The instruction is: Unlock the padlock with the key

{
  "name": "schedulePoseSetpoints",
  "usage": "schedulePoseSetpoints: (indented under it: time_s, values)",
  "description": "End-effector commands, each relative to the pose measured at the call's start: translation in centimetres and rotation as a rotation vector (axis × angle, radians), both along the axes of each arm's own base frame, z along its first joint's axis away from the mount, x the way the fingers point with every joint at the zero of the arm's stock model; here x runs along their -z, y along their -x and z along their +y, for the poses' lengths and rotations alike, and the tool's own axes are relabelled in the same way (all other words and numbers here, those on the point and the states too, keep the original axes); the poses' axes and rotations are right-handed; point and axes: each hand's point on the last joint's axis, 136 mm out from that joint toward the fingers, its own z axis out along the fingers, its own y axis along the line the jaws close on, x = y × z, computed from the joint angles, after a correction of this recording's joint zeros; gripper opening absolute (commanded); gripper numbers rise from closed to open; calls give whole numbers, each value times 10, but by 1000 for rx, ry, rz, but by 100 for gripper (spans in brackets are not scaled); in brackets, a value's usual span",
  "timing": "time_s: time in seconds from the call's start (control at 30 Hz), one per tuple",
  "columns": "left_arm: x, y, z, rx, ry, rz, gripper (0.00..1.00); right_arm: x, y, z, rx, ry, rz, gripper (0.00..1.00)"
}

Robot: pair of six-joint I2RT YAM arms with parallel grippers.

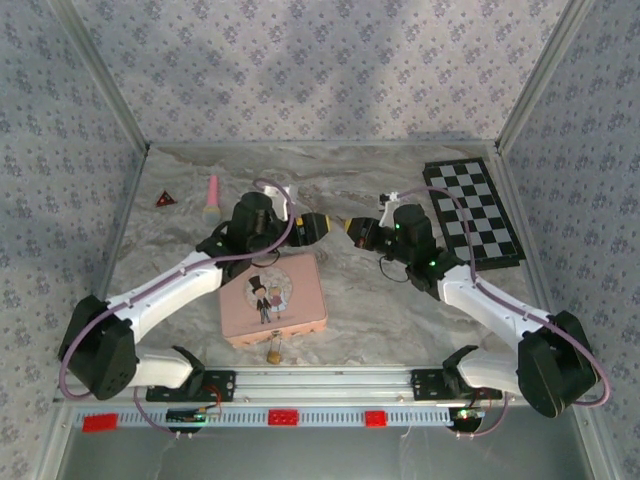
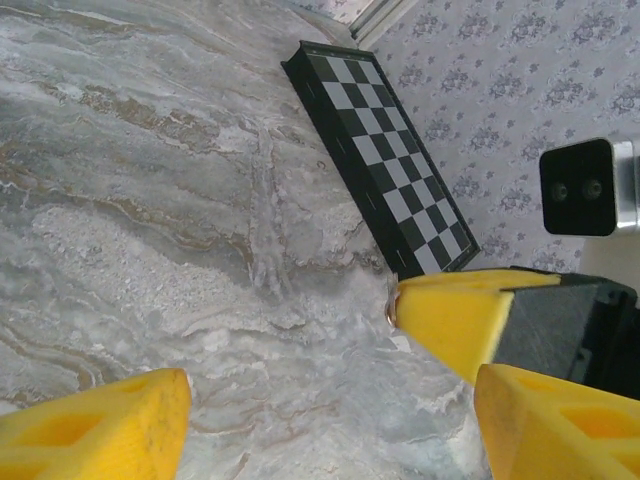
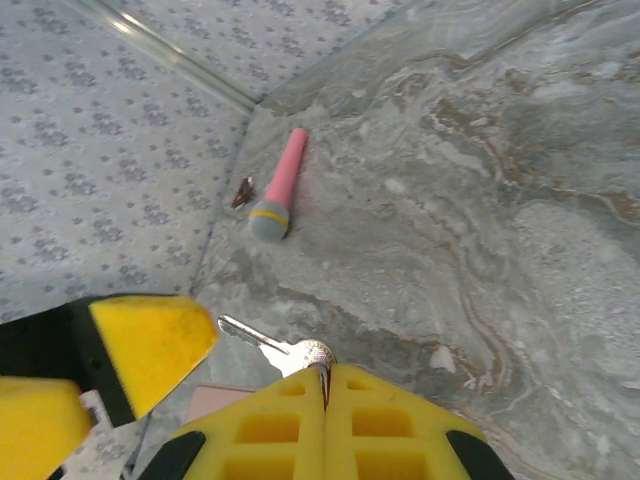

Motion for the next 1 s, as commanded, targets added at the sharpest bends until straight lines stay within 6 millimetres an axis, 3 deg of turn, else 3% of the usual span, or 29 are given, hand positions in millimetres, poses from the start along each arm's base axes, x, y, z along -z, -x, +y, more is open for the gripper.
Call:
schedulePoseSetpoints:
  time_s: [0.0, 0.27, 0.5, 0.97]
  values:
    - [-22, -6, -14, 10, 41, -43, 68, -4, 5, 10, -57, -42, -12, 0]
    - [-20, -4, -26, 8, -1, -45, 63, -6, 11, 16, -80, -63, -28, 0]
    - [-17, -5, -30, 22, -6, -36, 43, -11, 14, 23, -99, -63, -47, 0]
    - [-17, -3, -32, 43, -7, -30, 15, -11, 13, 28, -92, -39, -57, 0]
